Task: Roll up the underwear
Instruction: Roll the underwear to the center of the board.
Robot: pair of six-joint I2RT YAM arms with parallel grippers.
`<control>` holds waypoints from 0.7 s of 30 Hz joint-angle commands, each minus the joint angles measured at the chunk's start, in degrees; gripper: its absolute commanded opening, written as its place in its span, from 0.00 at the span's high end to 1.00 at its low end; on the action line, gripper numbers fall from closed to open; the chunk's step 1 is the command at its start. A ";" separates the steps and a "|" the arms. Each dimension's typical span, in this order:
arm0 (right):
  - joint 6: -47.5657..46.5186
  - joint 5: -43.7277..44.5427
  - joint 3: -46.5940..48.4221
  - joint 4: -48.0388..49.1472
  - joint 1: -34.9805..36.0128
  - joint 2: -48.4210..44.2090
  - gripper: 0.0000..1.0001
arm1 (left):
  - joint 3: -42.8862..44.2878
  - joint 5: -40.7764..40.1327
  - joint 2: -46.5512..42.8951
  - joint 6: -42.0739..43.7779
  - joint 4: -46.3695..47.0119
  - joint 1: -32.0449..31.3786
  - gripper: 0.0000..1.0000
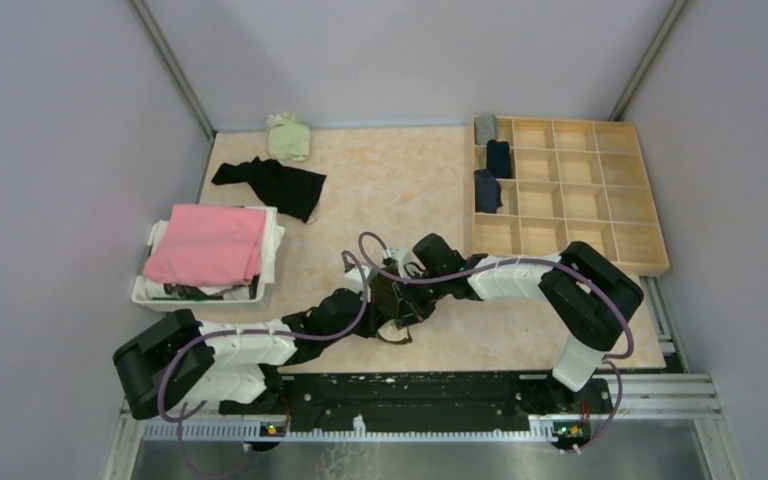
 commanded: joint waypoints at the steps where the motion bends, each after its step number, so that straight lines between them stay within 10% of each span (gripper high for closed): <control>1: -1.80 1.85 1.87 -0.22 0.68 2.93 1.00 | -0.46 1.61 0.39 0.29 2.68 -0.04 1.00; 21: 2.36 6.19 1.68 -3.90 0.04 7.20 1.00 | 2.83 2.42 -24.12 5.24 -16.86 -0.11 1.00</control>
